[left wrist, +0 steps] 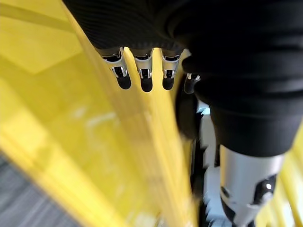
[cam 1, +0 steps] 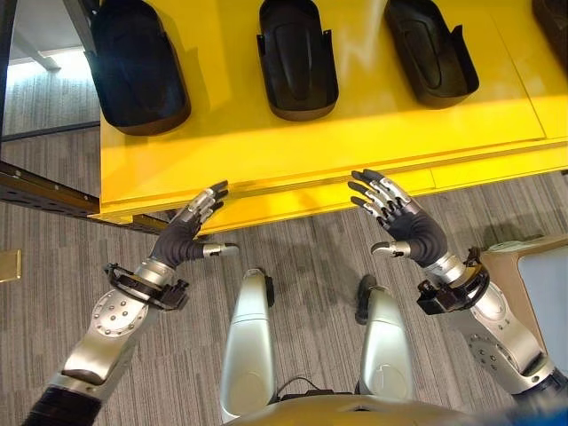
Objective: Move parts from the plastic box to the shelf.
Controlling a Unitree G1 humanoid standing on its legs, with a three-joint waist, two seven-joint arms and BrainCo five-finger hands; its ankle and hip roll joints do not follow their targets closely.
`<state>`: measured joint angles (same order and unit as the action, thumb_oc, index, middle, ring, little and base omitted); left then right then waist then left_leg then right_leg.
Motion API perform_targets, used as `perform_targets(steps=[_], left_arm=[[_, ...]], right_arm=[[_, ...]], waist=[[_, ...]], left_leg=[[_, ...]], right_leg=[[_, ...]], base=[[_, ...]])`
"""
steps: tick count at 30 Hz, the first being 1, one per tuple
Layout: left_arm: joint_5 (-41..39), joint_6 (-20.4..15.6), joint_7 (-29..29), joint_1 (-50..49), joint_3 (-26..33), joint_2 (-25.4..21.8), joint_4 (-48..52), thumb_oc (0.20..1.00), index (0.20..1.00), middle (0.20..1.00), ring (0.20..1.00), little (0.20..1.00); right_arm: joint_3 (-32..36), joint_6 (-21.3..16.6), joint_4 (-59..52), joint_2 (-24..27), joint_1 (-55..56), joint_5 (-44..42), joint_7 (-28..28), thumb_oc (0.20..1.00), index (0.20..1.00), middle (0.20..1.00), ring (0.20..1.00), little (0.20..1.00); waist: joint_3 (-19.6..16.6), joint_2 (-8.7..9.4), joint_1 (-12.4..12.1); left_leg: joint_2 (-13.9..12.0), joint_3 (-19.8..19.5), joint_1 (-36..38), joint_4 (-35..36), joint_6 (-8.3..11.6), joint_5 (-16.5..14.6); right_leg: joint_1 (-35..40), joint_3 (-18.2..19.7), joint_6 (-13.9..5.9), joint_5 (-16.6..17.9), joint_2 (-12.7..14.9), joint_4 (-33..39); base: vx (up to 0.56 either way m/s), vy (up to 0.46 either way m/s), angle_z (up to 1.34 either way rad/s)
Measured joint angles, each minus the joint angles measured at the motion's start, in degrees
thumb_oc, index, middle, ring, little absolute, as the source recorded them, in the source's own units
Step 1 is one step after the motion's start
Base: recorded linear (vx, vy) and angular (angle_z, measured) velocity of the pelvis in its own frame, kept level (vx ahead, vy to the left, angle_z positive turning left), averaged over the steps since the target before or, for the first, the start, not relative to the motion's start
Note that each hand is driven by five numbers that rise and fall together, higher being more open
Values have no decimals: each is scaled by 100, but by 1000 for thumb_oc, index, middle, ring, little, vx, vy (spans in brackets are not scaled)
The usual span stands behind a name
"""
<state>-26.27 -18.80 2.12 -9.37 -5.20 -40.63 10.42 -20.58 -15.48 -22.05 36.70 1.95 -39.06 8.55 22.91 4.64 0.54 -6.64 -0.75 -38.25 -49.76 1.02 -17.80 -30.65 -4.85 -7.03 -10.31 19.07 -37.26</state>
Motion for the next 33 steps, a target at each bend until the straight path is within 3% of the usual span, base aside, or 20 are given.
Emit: perform_targets(steps=[11,22,33], left_arm=[[559,-347,-1165,1693,-700,1016,-63,1000,1000,1000,1000,1000],[790,-479,-1902,2473,-825,1264,-300,1000,1000,1000,1000,1000],[1519,-521,-3209,3168,-538,1404,-1028,1000,1000,1000,1000,1000]], right_arm=[[-211,-215,19,-285,-518,171,-647,1000,1000,1000,1000,1000],[-417,-244,71,-288,-668,172,-882,1000,1000,1000,1000,1000],[-545,-248,158,-299,-891,163,-997,1000,1000,1000,1000,1000]], waist=[[99,253,192],[97,289,325],[10,420,363]], left_leg=[[-47,4,129,69,18,36],[-96,16,132,60,49,19],[-125,76,141,20,51,-15]], right_leg=[[97,-21,-12,9,-37,24],[102,-19,-9,11,-82,62],[75,49,-10,13,-103,68]], base=[[0,-3,-1],[2,0,-1],[5,5,-2]])
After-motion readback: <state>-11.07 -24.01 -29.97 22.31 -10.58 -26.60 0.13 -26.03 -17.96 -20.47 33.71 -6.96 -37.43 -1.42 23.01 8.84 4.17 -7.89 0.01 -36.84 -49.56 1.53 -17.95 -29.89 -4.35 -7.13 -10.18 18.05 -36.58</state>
